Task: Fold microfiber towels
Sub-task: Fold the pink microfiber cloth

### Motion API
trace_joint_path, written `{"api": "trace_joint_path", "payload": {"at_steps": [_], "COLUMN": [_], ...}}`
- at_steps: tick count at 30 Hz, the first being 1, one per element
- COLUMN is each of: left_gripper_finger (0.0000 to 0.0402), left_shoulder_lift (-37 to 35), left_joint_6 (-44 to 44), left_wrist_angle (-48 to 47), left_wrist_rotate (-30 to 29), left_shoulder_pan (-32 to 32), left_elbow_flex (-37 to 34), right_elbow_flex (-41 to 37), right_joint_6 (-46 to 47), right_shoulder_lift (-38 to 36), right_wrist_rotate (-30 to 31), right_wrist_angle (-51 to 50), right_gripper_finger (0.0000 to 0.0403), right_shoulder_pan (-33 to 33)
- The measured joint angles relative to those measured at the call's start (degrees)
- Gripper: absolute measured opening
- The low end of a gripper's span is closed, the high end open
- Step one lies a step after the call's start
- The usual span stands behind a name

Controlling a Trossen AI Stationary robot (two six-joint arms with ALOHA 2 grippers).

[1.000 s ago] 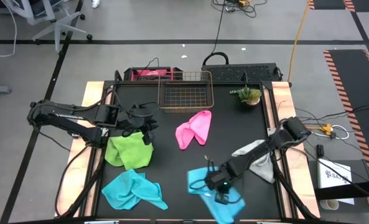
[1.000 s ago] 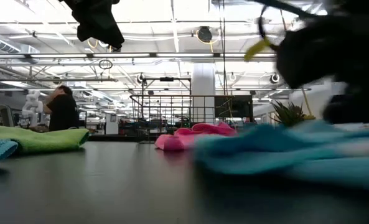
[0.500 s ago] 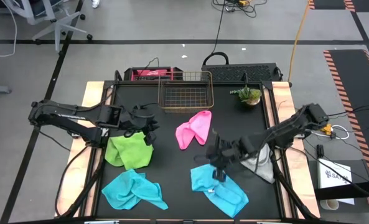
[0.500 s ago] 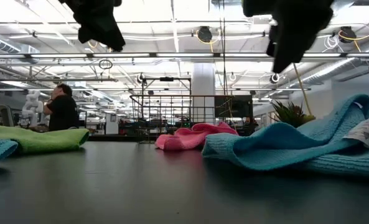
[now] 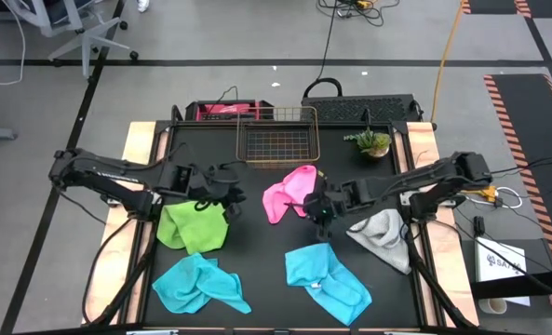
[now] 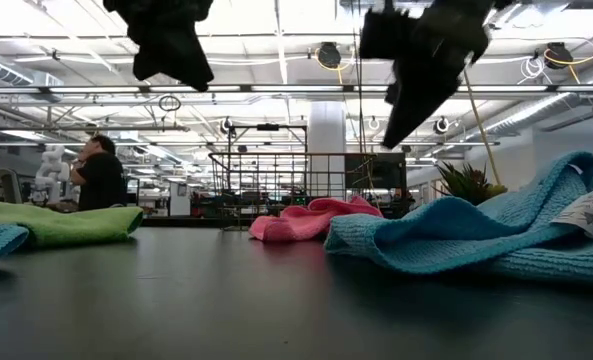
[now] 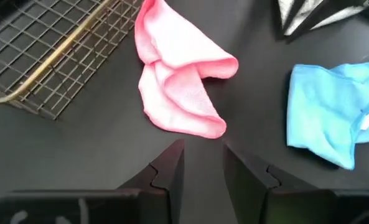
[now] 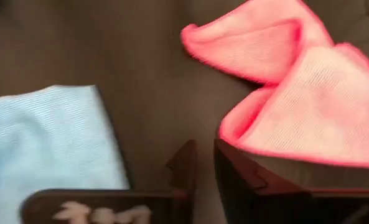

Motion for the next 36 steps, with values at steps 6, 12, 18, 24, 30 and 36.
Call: {"api": "trace_joint_path", "payload": {"at_steps": [6, 12, 18, 24, 30, 36], "left_gripper_finger": [0.0108, 0.0108, 0.0108, 0.0108, 0.0108, 0.0108], "left_shoulder_lift": [-1.58, -1.87, -1.91, -1.91, -1.91, -1.91], "left_joint_6": [0.80, 0.96, 1.29, 1.52, 1.52, 1.74], "left_wrist_angle": [1.27, 0.87, 1.07, 0.89, 1.20, 1.16], "left_wrist_rotate": [-0.57, -0.57, -0.57, -0.52, -0.50, -0.48], "left_shoulder_pan": [0.84, 2.15, 2.89, 2.89, 2.89, 2.89], "left_elbow_flex": [0.07, 0.07, 0.07, 0.07, 0.04, 0.04], "right_elbow_flex": [-1.76, -1.80, -1.80, -1.78, -1.80, -1.76], "right_joint_6": [-3.27, -2.01, -3.68, -6.29, -9.66, -10.47], "right_shoulder_lift": [4.03, 7.42, 10.66, 13.56, 13.84, 13.11], "right_wrist_rotate": [7.31, 6.62, 6.83, 8.94, 15.22, 16.00], "right_wrist_angle": [4.62, 11.71, 20.47, 21.66, 20.78, 20.97], "right_gripper_finger": [0.0133, 0.0174, 0.0174, 0.0163, 0.0163, 0.0162], "right_shoulder_pan": [-3.56, -4.89, -4.85, -5.11, -5.06, -5.11]}}
